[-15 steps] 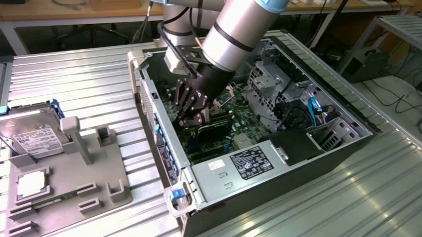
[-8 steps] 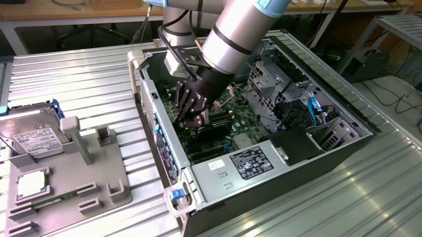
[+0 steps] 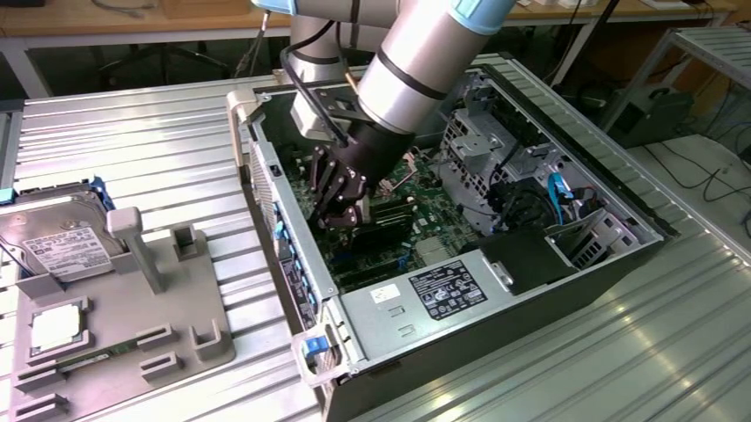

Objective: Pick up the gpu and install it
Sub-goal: 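Press down on the gpu until it lock into place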

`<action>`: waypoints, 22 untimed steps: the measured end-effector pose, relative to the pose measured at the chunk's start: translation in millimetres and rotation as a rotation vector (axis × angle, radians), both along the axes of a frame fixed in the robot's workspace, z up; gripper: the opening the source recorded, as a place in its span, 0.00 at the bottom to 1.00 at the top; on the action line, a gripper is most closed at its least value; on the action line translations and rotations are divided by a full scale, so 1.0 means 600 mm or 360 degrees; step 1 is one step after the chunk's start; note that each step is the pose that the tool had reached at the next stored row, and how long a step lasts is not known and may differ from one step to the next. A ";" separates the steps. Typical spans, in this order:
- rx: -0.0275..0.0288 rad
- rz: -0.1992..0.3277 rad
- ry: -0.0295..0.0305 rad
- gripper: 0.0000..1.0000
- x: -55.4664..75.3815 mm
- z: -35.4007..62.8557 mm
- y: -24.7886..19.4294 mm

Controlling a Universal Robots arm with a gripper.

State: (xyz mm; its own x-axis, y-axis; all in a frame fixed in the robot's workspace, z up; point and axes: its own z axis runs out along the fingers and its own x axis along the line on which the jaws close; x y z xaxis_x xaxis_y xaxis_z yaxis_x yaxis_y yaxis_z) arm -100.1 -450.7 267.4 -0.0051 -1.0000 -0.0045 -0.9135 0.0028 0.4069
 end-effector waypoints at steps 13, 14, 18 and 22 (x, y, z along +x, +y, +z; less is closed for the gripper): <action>-0.00010 0.0001 0.00181 0.11 -0.004 -0.010 0.0040; -0.00013 0.0001 0.00187 0.11 -0.004 -0.012 0.0040; 0.00000 0.0001 0.00201 0.11 -0.004 -0.019 0.0041; 0.00009 0.0000 0.00202 0.11 0.004 -0.020 0.0043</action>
